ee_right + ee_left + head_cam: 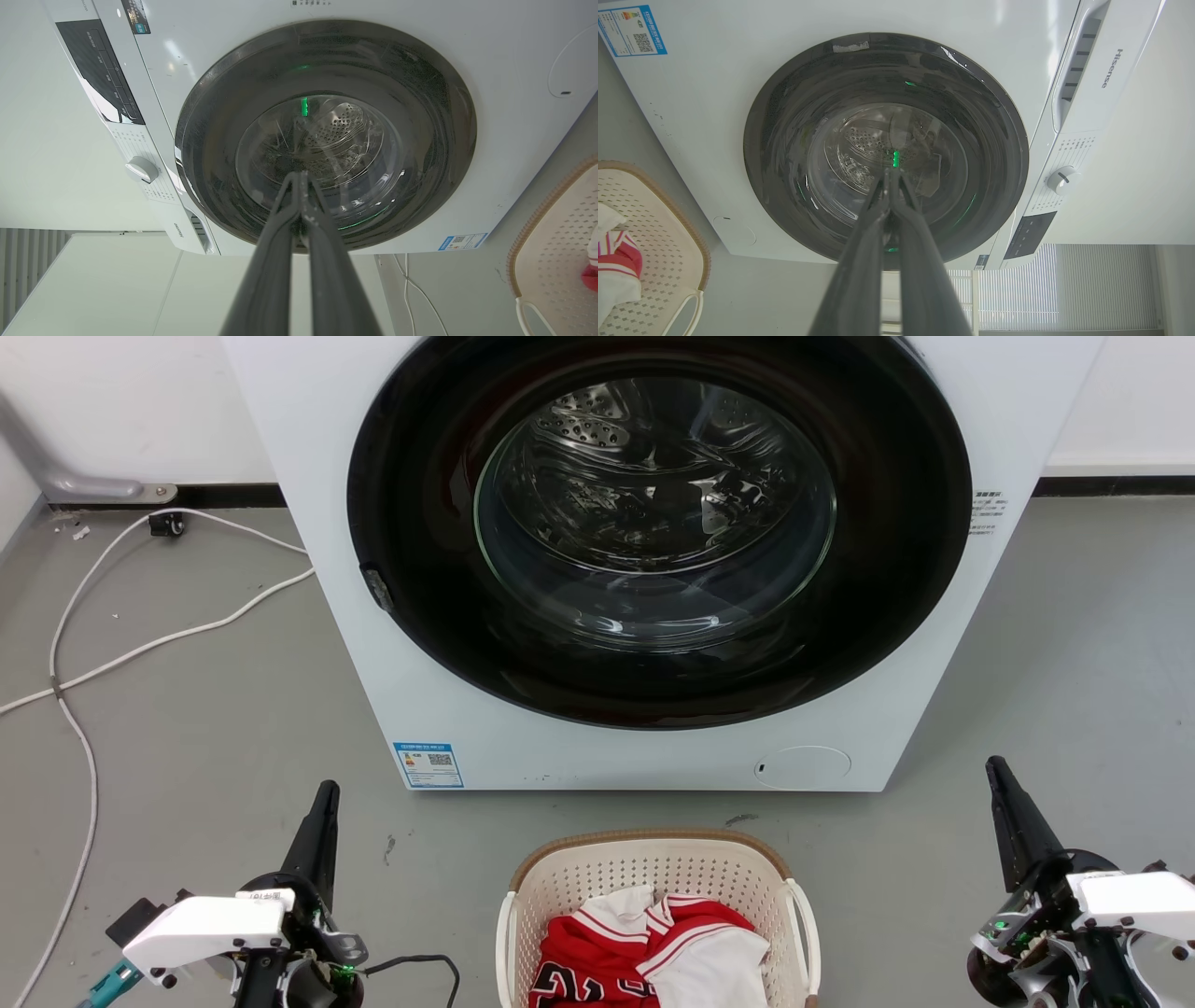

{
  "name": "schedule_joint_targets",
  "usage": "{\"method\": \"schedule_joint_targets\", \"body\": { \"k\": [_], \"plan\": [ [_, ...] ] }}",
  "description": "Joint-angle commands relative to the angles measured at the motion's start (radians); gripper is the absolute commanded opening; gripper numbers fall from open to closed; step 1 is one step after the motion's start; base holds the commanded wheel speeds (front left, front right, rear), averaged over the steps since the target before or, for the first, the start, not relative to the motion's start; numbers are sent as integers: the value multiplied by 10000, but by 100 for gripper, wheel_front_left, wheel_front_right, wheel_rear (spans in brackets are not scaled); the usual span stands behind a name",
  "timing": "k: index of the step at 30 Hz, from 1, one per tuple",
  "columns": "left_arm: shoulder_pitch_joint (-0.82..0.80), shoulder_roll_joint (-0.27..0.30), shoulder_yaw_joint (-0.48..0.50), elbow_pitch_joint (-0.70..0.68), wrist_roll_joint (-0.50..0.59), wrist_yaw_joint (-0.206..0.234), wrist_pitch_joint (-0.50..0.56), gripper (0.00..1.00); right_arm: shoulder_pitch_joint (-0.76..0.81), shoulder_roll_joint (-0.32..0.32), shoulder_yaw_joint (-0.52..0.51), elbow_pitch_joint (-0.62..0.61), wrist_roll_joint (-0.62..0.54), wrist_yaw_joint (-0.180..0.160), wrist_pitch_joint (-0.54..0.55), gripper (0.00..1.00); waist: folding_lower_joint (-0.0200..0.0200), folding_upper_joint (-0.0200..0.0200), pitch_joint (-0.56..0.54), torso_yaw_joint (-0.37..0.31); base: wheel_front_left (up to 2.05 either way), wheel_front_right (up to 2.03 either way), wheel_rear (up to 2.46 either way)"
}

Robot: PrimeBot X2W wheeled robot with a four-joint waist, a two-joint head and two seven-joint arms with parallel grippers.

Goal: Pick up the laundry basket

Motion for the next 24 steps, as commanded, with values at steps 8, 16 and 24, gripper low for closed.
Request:
{"method": "schedule_joint_targets", "body": {
  "k": [8,16,24],
  "plan": [
    [-104,-12,38,12,33,-28,65,0,-110,36,-16,9,-61,-3,10,0,0,0,0,0,0,0,0],
    [-106,-22,51,13,49,-28,60,0,-110,37,-19,10,-63,-3,15,0,0,0,0,0,0,0,0],
    [60,-36,17,102,4,2,23,100,68,15,-2,96,-29,0,-6,100,0,0,0,0,0,0,0]
  ]
}}
